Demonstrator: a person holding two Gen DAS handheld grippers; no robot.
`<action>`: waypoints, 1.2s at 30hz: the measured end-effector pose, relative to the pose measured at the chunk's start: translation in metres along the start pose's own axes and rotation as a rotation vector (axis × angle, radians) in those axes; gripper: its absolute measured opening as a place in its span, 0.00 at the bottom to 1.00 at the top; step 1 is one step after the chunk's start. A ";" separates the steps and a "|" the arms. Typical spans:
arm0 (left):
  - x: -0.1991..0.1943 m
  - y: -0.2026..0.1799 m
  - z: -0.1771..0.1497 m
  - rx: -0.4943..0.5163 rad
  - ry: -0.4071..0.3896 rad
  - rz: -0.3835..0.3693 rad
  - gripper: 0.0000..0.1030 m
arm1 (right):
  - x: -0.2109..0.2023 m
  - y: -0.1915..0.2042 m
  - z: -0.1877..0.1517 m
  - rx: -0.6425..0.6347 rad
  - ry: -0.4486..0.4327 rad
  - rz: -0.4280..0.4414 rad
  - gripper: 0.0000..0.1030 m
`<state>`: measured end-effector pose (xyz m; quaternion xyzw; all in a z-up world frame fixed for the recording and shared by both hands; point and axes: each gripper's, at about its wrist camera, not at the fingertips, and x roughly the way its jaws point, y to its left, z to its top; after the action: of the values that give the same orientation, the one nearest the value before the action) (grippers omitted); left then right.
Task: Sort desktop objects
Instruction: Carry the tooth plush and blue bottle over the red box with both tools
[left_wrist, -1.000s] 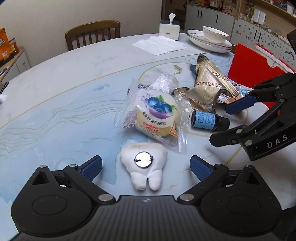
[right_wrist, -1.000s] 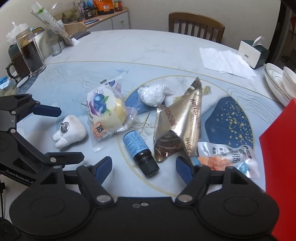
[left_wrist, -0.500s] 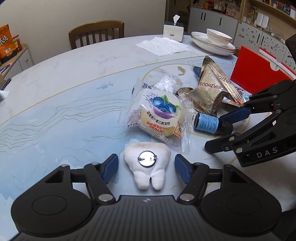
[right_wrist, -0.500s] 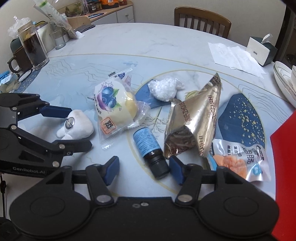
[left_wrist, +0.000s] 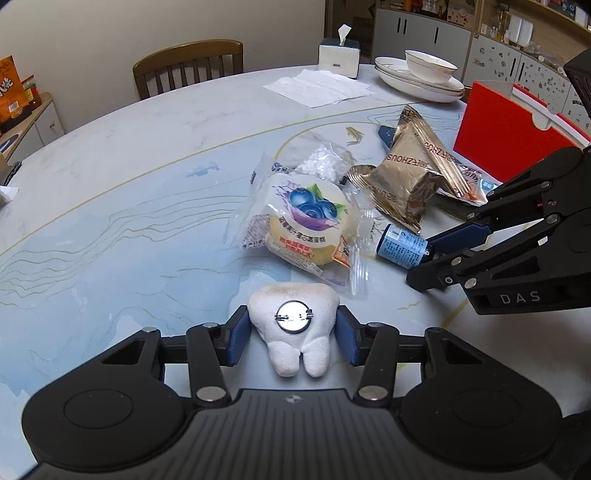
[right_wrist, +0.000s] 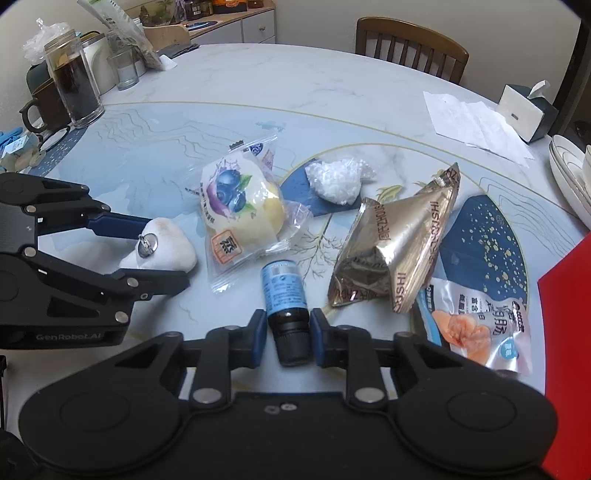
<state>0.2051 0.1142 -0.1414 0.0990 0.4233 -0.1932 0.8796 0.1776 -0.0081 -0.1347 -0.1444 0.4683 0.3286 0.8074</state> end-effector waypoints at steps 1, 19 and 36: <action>-0.001 -0.001 0.000 0.000 0.001 -0.003 0.47 | -0.001 0.000 -0.001 -0.001 0.001 0.001 0.23; -0.016 -0.039 -0.001 0.004 0.010 -0.066 0.45 | -0.034 -0.018 -0.037 0.064 0.002 0.024 0.22; -0.030 -0.092 0.033 0.008 -0.027 -0.067 0.45 | -0.084 -0.072 -0.049 0.118 -0.086 0.051 0.22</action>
<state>0.1723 0.0270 -0.0985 0.0857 0.4135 -0.2258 0.8779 0.1638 -0.1209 -0.0940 -0.0705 0.4553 0.3268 0.8252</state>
